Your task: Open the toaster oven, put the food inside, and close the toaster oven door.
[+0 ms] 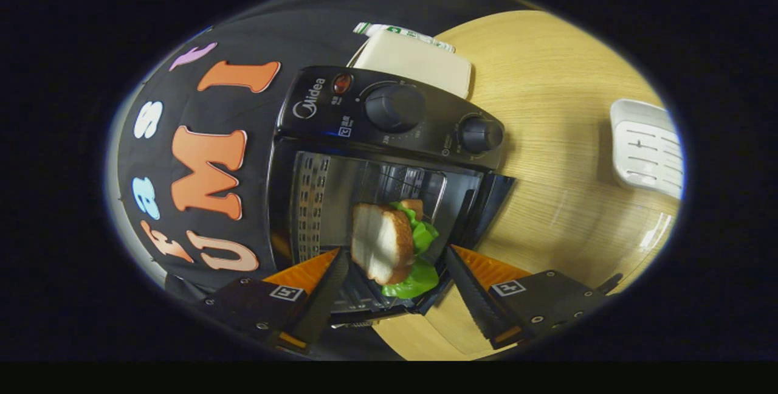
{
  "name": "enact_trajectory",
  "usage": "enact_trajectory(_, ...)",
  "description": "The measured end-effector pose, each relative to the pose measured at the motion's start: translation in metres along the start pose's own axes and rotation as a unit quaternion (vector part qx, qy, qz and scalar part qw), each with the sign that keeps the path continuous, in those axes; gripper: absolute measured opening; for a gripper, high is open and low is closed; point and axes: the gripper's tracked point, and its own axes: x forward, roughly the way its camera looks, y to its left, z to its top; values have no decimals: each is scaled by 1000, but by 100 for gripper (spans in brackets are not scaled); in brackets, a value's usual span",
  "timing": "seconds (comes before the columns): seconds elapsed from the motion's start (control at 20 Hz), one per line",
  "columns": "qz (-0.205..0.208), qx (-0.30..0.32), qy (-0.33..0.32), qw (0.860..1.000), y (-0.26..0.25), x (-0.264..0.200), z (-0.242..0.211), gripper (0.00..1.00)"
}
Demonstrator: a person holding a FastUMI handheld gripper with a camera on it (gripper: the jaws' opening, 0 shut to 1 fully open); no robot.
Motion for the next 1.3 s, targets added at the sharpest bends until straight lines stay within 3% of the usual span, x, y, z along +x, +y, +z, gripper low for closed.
enact_trajectory(0.2, -12, -100, 3, 995, -6, -35, -9, 97)
enact_trajectory(0.5, -1, -263, 5, 965, 7, -103, -8, 98)
enact_trajectory(0.65, -16, -342, -3, 940, 1, -130, -7, 98)
enact_trajectory(0.9, -57, -463, 12, 885, -31, -170, -27, 98)
enact_trajectory(1.2, -113, -540, 50, 832, -87, -170, -51, 99)
enact_trajectory(1.3, -124, -552, 65, 822, -102, -162, -56, 99)
